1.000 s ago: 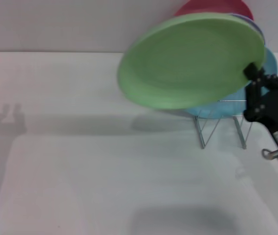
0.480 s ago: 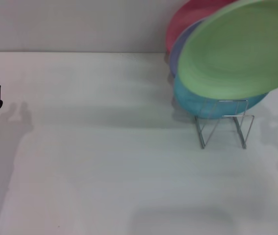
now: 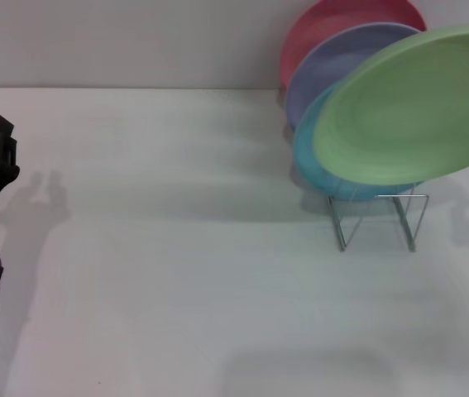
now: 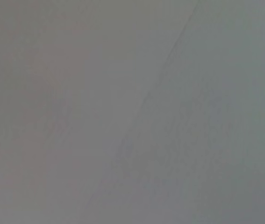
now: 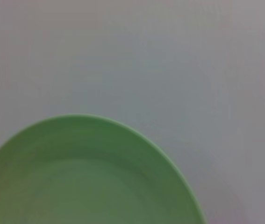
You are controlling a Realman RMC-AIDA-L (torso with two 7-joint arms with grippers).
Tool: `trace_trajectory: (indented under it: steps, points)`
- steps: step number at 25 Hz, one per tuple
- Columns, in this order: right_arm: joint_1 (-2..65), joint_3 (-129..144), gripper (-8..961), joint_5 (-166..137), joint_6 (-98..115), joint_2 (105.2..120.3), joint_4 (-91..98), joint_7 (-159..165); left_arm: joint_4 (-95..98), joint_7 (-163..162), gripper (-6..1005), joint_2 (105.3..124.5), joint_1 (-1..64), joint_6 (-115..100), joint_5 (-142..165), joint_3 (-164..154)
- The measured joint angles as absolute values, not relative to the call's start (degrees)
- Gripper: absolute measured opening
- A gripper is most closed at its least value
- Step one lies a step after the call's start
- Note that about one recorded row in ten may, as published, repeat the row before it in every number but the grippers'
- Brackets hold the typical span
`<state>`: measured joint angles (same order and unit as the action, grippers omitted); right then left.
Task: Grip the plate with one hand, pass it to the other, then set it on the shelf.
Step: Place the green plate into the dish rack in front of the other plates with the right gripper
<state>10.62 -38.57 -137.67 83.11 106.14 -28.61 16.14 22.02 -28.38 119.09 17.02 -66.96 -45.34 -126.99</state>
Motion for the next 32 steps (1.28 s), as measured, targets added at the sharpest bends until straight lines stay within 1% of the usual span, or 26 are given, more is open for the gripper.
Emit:
trace_trajectory:
  steps: [5, 8, 12, 24, 28, 32]
  points:
    - [14.35, -39.18, 19, -138.14, 87.33, 109.84, -18.2, 20.01, 22.26, -28.84, 254, 119.09, 16.77, -66.84, -45.28, -127.83]
    - [15.93, -39.35, 19, -138.08, 88.61, 111.66, -13.93, 20.41, 22.31, -29.68, 254, 119.09, 16.6, -66.8, -45.26, -128.03]
    - [16.6, -39.83, 19, -138.02, 89.45, 112.9, -11.59, 20.42, 22.33, -30.22, 254, 119.04, 16.3, -66.79, -45.26, -128.15]
    - [17.79, -41.73, 18, -137.93, 89.98, 115.68, -6.28, 20.06, 22.33, -30.94, 253, 118.91, 16.17, -66.83, -45.24, -128.14]
    - [17.92, -42.12, 18, -137.9, 90.0, 116.43, -4.78, 20.03, 22.32, -30.94, 253, 118.91, 16.17, -66.94, -45.18, -128.2]
    - [17.93, -42.11, 18, -137.9, 90.01, 116.88, -3.86, 19.99, 22.32, -30.98, 253, 118.84, 16.17, -67.18, -45.17, -128.55]
